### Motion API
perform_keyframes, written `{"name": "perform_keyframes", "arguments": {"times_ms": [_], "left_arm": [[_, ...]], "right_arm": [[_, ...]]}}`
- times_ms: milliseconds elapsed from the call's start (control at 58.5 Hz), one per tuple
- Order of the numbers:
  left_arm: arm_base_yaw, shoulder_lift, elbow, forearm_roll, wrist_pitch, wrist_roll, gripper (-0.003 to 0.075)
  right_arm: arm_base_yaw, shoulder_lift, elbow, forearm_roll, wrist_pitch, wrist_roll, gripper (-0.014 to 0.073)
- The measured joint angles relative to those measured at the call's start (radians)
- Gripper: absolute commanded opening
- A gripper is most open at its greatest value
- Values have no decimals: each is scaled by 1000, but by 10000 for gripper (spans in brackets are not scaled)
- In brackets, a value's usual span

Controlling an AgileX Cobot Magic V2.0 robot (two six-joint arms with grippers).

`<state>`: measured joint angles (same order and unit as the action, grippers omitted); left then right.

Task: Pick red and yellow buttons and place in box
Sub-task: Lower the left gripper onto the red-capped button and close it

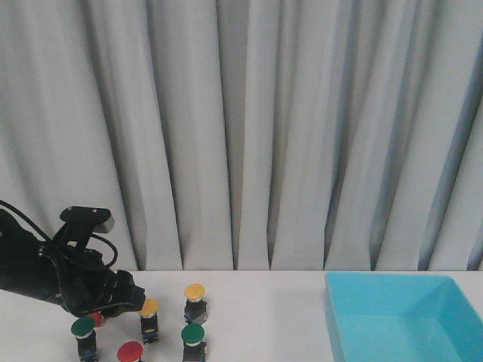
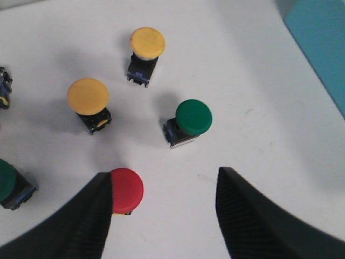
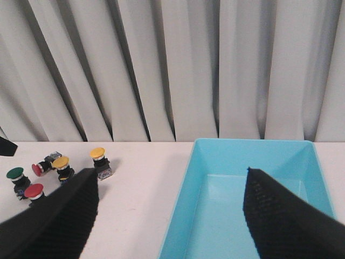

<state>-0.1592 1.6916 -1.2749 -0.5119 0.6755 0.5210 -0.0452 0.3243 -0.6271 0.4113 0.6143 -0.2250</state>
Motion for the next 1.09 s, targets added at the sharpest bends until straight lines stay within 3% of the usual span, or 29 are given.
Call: {"name": "perform_keyframes", "arguments": {"times_ms": [615, 1094], "left_arm": [[0, 187, 0, 32, -39, 0, 417], [0, 216, 0, 34, -63, 0, 417]], "right_arm": [[0, 0, 0, 0, 2, 0, 542], [0, 0, 0, 0, 2, 1, 542]]}}
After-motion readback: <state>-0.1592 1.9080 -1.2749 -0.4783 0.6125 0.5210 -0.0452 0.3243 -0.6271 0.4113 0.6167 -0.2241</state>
